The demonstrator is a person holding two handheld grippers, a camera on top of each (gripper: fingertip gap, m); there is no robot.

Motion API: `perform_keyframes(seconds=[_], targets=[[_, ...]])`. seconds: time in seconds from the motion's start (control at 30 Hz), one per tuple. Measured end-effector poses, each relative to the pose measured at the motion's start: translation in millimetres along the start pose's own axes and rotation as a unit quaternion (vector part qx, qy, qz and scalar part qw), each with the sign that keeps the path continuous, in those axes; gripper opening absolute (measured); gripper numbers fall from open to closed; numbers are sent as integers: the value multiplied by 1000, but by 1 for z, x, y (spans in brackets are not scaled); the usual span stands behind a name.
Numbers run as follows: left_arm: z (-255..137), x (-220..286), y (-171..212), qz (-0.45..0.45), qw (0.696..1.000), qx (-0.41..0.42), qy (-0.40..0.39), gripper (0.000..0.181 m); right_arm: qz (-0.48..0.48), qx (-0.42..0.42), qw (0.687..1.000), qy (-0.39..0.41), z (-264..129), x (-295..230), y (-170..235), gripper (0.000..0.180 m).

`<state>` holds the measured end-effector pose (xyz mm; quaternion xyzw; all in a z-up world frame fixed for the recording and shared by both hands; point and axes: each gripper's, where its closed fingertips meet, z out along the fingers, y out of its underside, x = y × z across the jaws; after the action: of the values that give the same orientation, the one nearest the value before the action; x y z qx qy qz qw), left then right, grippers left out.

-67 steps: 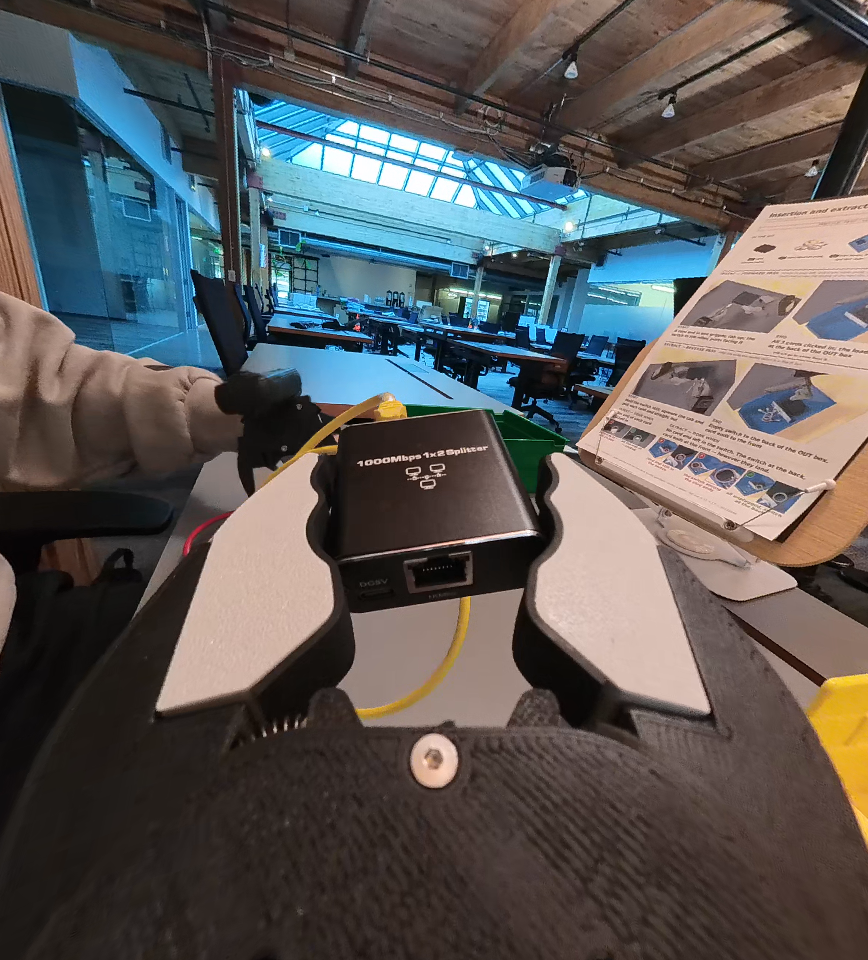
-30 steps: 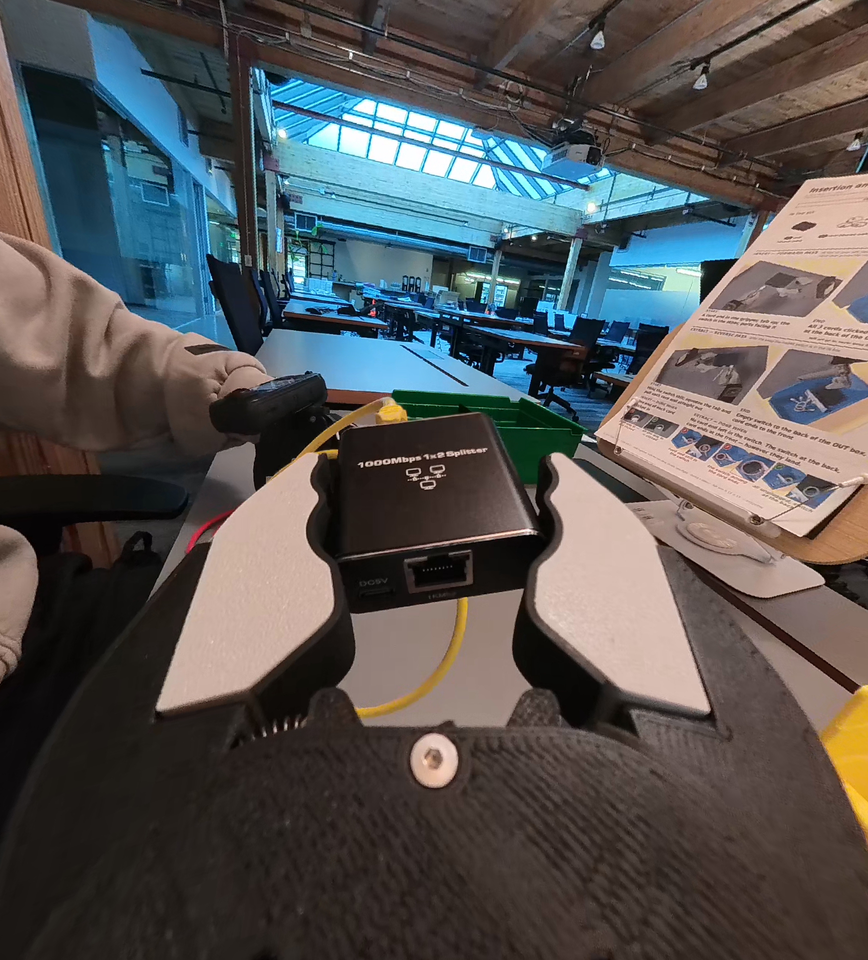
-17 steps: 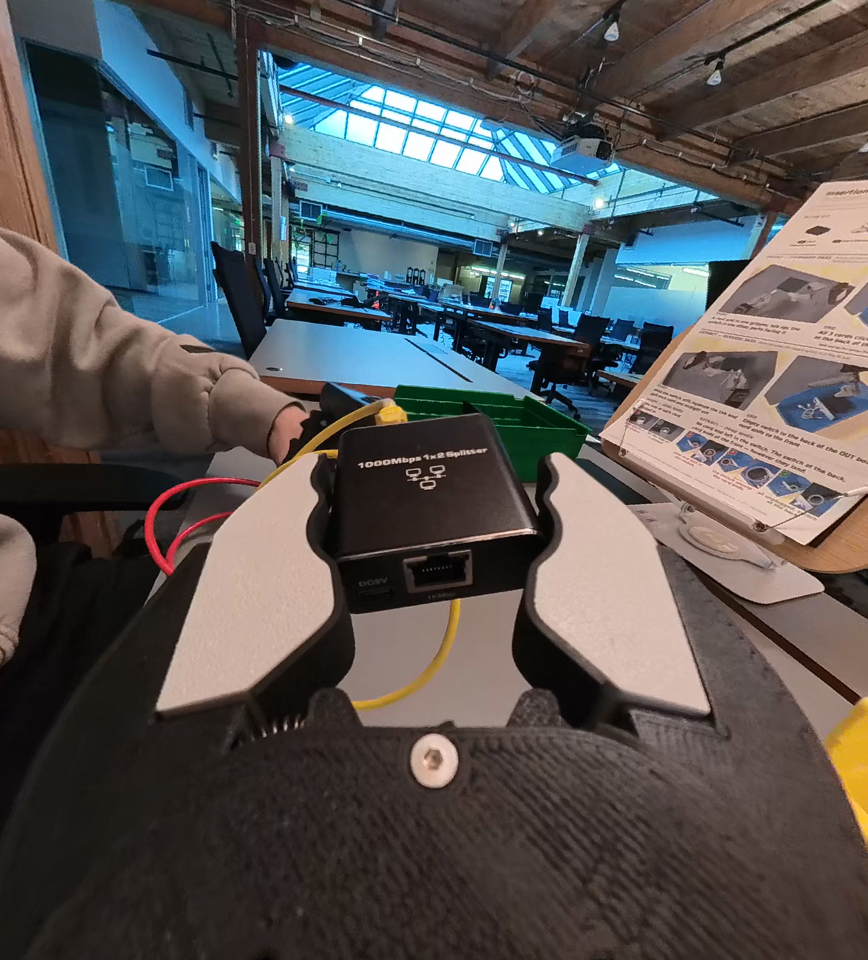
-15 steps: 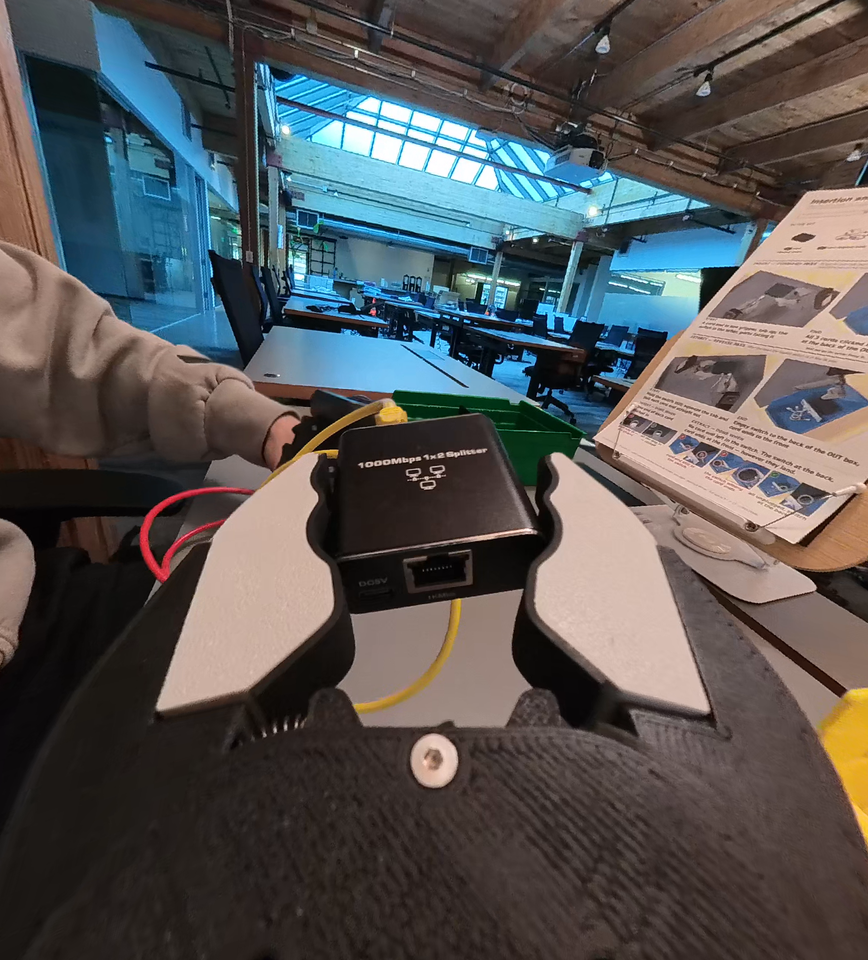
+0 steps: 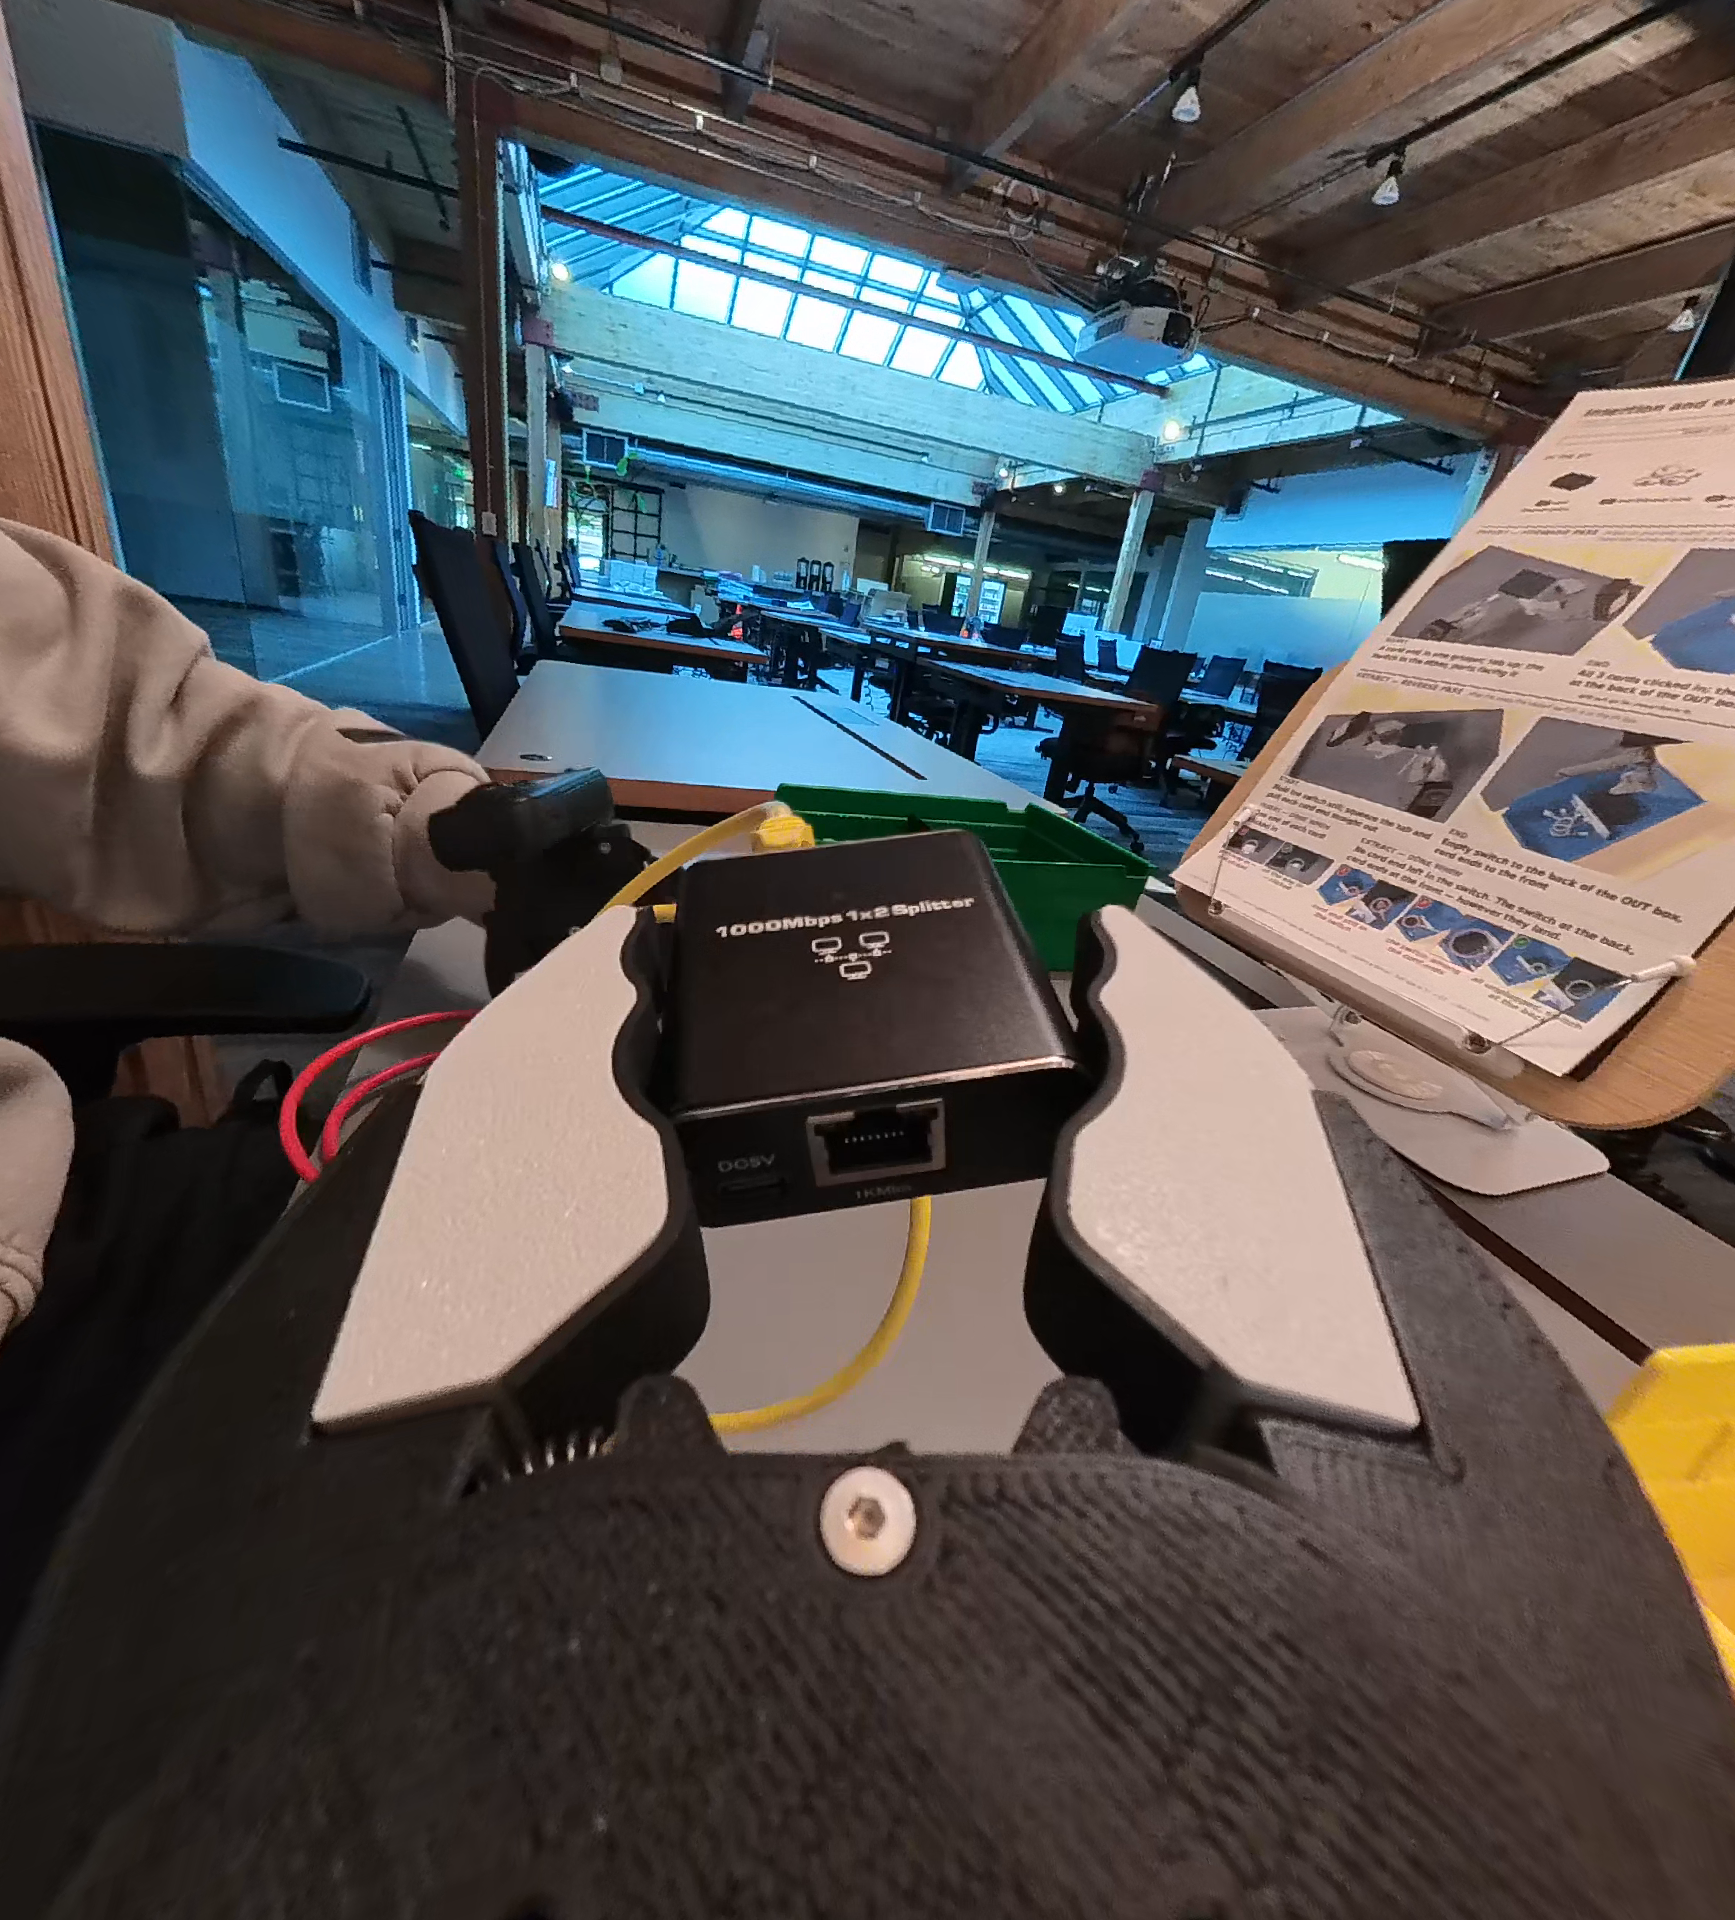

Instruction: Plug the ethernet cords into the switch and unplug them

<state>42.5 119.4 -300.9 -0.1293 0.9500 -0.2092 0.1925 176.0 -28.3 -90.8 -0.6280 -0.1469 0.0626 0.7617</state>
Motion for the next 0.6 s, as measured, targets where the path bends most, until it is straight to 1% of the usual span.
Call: perform_keyframes(seconds=[0.2, 0.33, 0.47, 0.53, 0.6], targets=[[10, -11, -4, -153, 987, 47, -1, 14, -1, -1, 1000, -5, 1, -2, 0, 77], [12, -16, -3, -234, 972, 3, -3, 12, -3, 3, 1000, -12, 1, -4, -1, 77], [5, -22, -3, -248, 969, 13, 0, 11, -12, 17, 999, -31, 3, -14, -8, 77], [-15, -37, -10, -242, 969, 43, -29, 11, -17, 30, 998, -52, 4, -22, -15, 77], [-43, -55, -23, -225, 971, 62, -58, 10, -17, 47, 996, -80, 6, -33, -22, 77]])
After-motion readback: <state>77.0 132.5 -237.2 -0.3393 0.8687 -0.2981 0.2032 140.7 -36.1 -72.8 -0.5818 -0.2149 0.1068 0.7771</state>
